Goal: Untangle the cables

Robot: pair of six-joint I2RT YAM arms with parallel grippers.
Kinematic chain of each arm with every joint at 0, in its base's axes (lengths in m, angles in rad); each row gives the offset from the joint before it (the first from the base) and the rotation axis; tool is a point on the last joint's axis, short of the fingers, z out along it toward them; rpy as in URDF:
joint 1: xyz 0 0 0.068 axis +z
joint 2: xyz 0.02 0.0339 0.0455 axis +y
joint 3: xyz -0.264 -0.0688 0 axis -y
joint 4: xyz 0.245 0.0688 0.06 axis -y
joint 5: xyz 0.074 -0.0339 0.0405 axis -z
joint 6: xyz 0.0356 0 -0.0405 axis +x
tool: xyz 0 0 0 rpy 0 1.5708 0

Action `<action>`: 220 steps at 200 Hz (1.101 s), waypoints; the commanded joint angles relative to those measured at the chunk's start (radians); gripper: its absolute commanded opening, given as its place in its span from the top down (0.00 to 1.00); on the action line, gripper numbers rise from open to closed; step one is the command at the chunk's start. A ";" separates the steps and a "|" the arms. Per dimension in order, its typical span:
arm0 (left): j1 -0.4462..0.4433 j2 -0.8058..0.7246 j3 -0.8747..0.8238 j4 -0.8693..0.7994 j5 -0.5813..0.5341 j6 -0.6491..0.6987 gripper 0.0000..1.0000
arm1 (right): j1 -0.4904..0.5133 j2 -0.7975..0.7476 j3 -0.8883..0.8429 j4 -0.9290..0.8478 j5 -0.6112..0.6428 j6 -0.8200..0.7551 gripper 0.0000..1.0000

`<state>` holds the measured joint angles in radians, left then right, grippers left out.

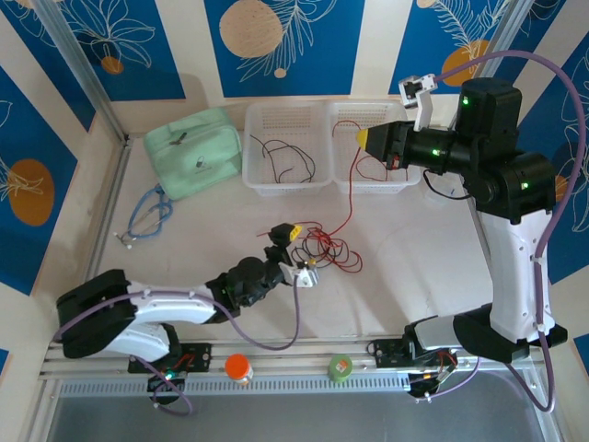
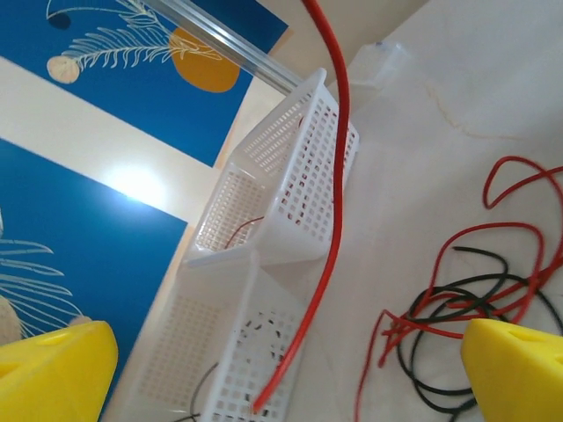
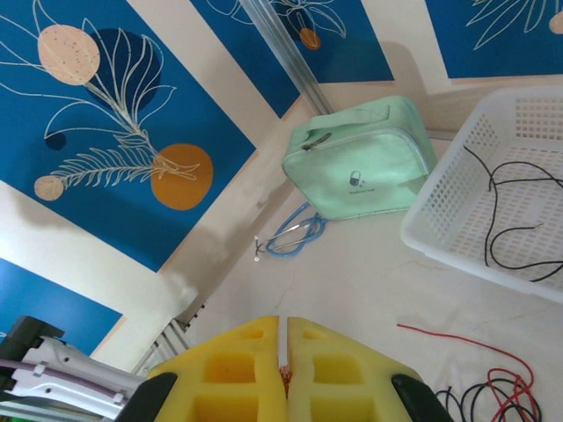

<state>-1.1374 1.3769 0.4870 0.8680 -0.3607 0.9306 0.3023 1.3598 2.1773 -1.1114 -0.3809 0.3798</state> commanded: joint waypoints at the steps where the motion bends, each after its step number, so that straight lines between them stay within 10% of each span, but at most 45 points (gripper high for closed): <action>1: 0.003 0.099 0.073 0.120 -0.033 0.161 0.00 | -0.004 -0.001 0.010 -0.002 -0.058 0.027 1.00; 76: 0.074 0.301 0.199 0.246 -0.077 0.183 0.10 | -0.006 -0.029 0.024 -0.026 -0.062 0.027 1.00; 110: 0.073 0.324 0.192 0.325 -0.099 0.184 1.00 | -0.010 -0.041 0.024 -0.034 -0.035 0.019 1.00; 220: 0.045 0.221 -0.085 0.539 -0.265 -0.036 1.00 | -0.258 0.010 0.174 0.008 0.106 -0.025 1.00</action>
<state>-1.0748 1.6264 0.4446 1.3293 -0.5602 0.9928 0.1162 1.3380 2.2803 -1.1294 -0.3088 0.3710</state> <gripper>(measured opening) 0.072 0.050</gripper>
